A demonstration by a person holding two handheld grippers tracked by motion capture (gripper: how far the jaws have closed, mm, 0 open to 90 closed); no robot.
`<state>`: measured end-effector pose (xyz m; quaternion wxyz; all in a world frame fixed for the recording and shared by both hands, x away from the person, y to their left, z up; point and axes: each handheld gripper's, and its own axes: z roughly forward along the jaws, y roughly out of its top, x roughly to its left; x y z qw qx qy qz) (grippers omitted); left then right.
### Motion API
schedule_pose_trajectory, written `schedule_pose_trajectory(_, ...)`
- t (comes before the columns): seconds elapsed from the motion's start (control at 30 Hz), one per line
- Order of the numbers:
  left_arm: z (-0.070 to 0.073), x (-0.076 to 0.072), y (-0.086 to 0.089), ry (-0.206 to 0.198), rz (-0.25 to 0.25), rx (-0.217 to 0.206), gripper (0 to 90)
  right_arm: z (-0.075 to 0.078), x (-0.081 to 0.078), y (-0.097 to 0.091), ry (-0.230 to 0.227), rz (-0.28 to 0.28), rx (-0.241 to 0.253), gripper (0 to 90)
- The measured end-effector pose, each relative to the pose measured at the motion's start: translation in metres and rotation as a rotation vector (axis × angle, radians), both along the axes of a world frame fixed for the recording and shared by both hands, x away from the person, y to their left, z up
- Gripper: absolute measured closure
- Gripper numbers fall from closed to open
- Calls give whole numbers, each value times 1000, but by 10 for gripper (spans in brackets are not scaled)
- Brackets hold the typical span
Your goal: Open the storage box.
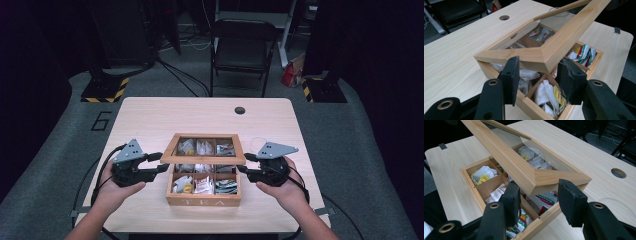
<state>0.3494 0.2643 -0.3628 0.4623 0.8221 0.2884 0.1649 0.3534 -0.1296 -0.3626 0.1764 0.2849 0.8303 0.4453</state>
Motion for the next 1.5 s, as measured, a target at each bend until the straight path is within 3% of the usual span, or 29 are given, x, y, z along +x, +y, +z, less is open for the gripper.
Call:
schedule_pose_trajectory(0.17,3,2,0,11,-5,6,539,4,3,0,10,4,-11,530)
schedule_pose_trajectory(0.27,7,6,2,17,-6,-14,539,8,7,-1,35,2,4,530)
schedule_pose_trajectory(0.57,18,17,2,9,-16,-17,549,17,16,-2,28,-3,34,535)
schedule_pose_trajectory(0.7,23,24,3,12,-11,-41,549,18,23,-4,38,-17,59,485)
schedule_pose_trajectory(1.1,36,38,3,2,0,-59,561,17,48,-3,28,-53,40,487)
schedule_pose_trajectory(1.27,38,43,5,11,-4,-76,561,16,59,-2,18,-41,37,553)
schedule_pose_trajectory(1.4,38,44,5,-5,-8,-84,562,17,64,-2,46,-41,69,584)
schedule_pose_trajectory(1.5,37,46,7,-5,-16,-99,557,17,65,-1,36,-37,59,584)
